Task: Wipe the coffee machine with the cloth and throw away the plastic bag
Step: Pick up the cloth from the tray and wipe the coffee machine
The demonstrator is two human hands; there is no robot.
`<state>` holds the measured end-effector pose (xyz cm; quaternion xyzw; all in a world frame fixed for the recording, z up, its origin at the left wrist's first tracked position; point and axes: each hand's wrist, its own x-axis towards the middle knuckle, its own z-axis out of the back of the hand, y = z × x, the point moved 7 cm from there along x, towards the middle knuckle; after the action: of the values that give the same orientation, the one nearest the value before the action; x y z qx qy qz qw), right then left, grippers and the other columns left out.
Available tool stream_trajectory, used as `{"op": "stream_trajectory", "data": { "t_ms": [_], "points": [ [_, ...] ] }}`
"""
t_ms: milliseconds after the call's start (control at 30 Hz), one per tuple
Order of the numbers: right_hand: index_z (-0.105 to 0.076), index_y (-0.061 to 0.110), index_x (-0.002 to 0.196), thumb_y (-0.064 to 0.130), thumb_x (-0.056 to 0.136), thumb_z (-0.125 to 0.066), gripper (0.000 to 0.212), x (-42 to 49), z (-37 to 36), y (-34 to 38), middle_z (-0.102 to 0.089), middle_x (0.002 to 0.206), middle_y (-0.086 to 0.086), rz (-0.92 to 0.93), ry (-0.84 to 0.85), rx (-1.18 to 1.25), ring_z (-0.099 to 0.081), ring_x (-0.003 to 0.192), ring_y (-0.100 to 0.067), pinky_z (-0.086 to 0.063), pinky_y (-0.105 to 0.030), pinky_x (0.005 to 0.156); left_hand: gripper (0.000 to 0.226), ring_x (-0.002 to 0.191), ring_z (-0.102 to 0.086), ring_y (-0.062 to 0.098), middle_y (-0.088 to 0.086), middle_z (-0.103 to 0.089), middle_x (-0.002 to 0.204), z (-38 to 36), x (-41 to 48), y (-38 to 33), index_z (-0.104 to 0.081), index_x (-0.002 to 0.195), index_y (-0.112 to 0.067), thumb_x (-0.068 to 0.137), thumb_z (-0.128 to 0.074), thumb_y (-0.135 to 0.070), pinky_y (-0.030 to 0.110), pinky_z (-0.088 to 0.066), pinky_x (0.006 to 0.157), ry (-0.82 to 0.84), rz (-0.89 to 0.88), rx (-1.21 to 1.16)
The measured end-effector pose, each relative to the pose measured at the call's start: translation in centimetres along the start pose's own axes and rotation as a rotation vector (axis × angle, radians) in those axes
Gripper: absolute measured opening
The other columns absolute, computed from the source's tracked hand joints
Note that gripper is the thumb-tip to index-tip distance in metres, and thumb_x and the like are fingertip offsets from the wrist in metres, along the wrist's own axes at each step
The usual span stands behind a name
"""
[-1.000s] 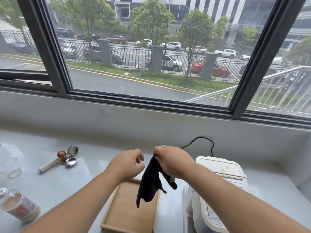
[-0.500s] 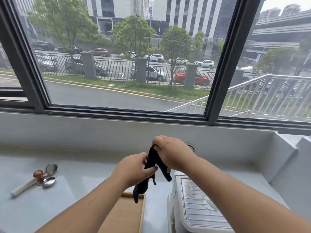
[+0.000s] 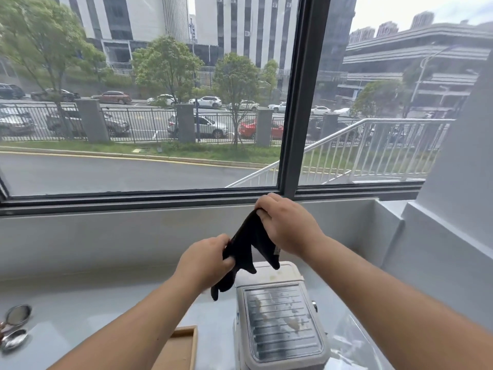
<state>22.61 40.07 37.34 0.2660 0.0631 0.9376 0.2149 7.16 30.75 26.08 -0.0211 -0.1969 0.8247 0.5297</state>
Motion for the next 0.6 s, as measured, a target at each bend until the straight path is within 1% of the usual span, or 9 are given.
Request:
{"op": "stream_trajectory", "data": {
  "t_ms": [100, 200, 367, 467, 500, 533, 600],
  "points": [
    [-0.062, 0.019, 0.110, 0.025, 0.106, -0.048, 0.016, -1.0, 1.1, -2.0, -0.063, 0.104, 0.001, -0.064, -0.033, -0.002, -0.062, 0.092, -0.026, -0.049, -0.041, 0.079, 0.028, 0.092, -0.068, 0.018, -0.015, -0.070, 0.106, -1.1, 0.7, -2.0, -0.059, 0.107, -0.037, 0.086, -0.052, -0.055, 0.039, -0.058, 0.075, 0.007, -0.018, -0.020],
    [-0.061, 0.018, 0.109, 0.026, 0.106, -0.048, 0.015, -2.2, 1.4, -4.2, -0.061, 0.102, 0.001, -0.133, -0.039, -0.006, -0.061, 0.089, -0.028, -0.050, -0.045, 0.078, 0.048, 0.107, -0.065, 0.015, -0.013, -0.064, 0.123, -2.7, 1.2, -3.4, -0.058, 0.122, -0.037, 0.083, -0.052, -0.065, 0.037, -0.054, 0.081, 0.040, -0.037, -0.034],
    [-0.053, 0.023, 0.100, 0.030, 0.106, -0.042, 0.014, -4.0, 0.2, -7.6, -0.061, 0.095, 0.003, -0.279, -0.031, 0.031, -0.060, 0.081, -0.030, -0.050, -0.046, 0.073, 0.069, 0.124, -0.055, 0.010, -0.017, -0.058, 0.135, -6.3, 1.0, -3.7, -0.054, 0.134, -0.038, 0.077, -0.053, -0.077, 0.035, -0.053, 0.091, 0.107, -0.031, -0.062],
    [-0.050, 0.026, 0.097, 0.032, 0.107, -0.039, 0.016, -4.8, -1.2, -9.5, -0.061, 0.085, 0.004, -0.381, -0.028, 0.057, -0.058, 0.075, -0.031, -0.046, -0.044, 0.066, 0.067, 0.127, -0.052, 0.011, -0.023, -0.055, 0.133, -8.3, 0.3, -3.3, -0.050, 0.132, -0.044, 0.076, -0.052, -0.081, 0.036, -0.051, 0.090, 0.147, -0.037, -0.080],
    [-0.048, 0.025, 0.096, 0.032, 0.107, -0.038, 0.016, -5.0, -1.7, -10.0, -0.061, 0.082, 0.003, -0.413, -0.029, 0.066, -0.057, 0.073, -0.031, -0.044, -0.043, 0.064, 0.066, 0.129, -0.051, 0.012, -0.024, -0.054, 0.133, -8.9, 0.1, -3.1, -0.050, 0.131, -0.046, 0.076, -0.052, -0.082, 0.037, -0.051, 0.094, 0.155, -0.040, -0.090],
    [-0.047, 0.024, 0.097, 0.032, 0.107, -0.037, 0.016, -5.2, -2.3, -10.5, -0.061, 0.080, 0.001, -0.442, -0.027, 0.079, -0.056, 0.072, -0.032, -0.043, -0.043, 0.064, 0.069, 0.134, -0.049, 0.014, -0.024, -0.052, 0.139, -9.5, -0.2, -2.9, -0.049, 0.134, -0.047, 0.076, -0.052, -0.083, 0.039, -0.050, 0.100, 0.164, -0.035, -0.099],
    [-0.045, 0.023, 0.098, 0.032, 0.107, -0.035, 0.016, -5.4, -3.6, -11.1, -0.063, 0.081, -0.002, -0.481, -0.012, 0.117, -0.057, 0.074, -0.035, -0.046, -0.046, 0.067, 0.082, 0.145, -0.041, 0.014, -0.018, -0.042, 0.159, -10.7, -0.8, -2.4, -0.044, 0.146, -0.046, 0.074, -0.051, -0.086, 0.040, -0.043, 0.112, 0.181, -0.009, -0.117]
  ]
}}
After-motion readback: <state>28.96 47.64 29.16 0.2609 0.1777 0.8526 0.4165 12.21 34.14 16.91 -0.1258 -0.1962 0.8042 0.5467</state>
